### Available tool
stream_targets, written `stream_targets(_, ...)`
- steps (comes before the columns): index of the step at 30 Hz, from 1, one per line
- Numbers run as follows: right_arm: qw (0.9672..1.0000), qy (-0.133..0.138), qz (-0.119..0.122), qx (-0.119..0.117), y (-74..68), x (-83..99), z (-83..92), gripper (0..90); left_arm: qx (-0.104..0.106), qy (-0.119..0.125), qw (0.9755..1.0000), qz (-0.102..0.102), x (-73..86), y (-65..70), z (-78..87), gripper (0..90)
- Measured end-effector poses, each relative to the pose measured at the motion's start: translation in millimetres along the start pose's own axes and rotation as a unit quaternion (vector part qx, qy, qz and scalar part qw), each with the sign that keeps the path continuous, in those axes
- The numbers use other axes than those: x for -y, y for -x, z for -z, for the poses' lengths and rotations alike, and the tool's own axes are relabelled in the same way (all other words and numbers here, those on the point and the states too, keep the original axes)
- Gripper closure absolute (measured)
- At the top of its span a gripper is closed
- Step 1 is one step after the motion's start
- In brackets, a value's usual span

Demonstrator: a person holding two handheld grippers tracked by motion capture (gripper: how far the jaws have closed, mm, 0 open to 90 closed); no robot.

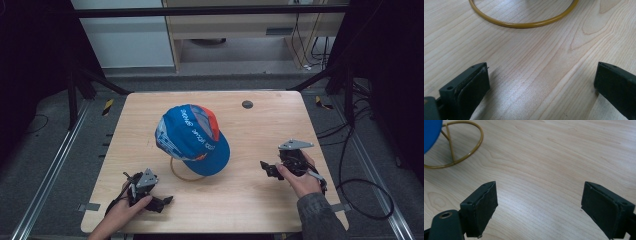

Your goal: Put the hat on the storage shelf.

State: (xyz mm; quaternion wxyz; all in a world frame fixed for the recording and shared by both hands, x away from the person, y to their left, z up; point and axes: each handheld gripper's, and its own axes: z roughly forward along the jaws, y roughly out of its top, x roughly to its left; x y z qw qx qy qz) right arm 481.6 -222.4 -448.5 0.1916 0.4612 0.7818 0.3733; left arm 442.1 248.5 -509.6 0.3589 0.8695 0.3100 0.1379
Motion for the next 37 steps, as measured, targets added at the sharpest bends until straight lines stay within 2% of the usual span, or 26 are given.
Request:
stream_targets(8,0.9999,-0.006,-0.01,0.001,1.9,12.5,-6.9,13.5,0.0,0.0,1.0,0.0,0.0,0.0,0.0,0.0)
stream_targets(15,0.9995,-0.022,-0.022,0.006,1.1,28.5,-19.0,13.3,0.0,0.0,1.0,0.0,0.0,0.1,0.0,0.0)
stream_targets(24,0.9987,-0.045,-0.02,0.017,-7.1,42.2,-37.3,10.8,0.0,0.001,1.0,0.001,0.0,0.2,-0.1,0.0)
stream_targets(26,0.9988,-0.037,-0.013,0.031,-10.4,44.1,-39.4,10.3,0.0,0.0,1.0,0.0,0.0,0.0,0.0,0.0)
stream_targets(29,0.9986,-0.032,-0.004,0.041,-14.6,45.4,-41.5,8.2,0.0,0.0,1.0,0.0,0.0,0.0,0.0,0.0)
stream_targets(31,0.9988,-0.019,-0.008,0.045,-16.4,48.5,-42.4,7.2,0.0,0.0,1.0,0.0,0.0,0.1,0.0,0.0)
stream_targets(37,0.9982,-0.02,-0.02,0.053,-19.2,48.7,-42.2,5.7,0.0,0.0,1.0,0.0,0.0,0.0,0.0,0.0)
